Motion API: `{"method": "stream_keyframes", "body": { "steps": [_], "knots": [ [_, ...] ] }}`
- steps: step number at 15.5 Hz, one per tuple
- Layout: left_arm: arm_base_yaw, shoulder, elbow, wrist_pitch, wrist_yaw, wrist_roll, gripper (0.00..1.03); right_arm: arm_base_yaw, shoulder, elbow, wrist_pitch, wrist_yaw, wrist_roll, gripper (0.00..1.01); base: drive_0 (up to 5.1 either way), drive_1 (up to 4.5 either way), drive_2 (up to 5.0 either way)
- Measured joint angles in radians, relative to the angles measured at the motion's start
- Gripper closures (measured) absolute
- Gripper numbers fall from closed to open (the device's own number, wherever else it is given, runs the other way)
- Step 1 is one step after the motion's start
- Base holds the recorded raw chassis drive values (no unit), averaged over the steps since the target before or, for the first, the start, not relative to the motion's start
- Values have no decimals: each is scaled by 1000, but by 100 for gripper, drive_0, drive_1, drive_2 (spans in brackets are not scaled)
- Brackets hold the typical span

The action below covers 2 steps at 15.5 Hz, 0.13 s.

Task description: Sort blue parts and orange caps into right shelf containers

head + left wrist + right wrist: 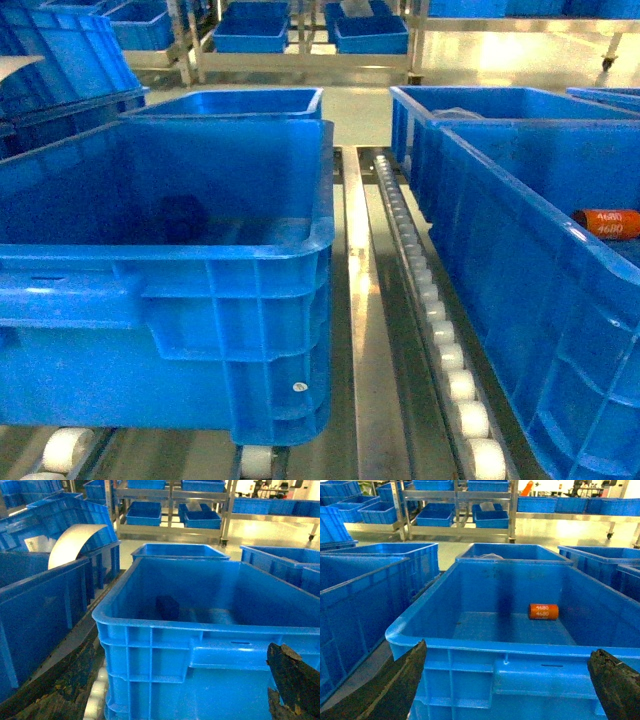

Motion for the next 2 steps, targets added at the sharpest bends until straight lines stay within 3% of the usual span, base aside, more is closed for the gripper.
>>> {"method": "stream_keyframes", "body": {
  "steps": [2],
  "knots": [
    [0,0,0,0,0,0,5,0,0,0,0,0,0,3,0,0,0]
  ]
}}
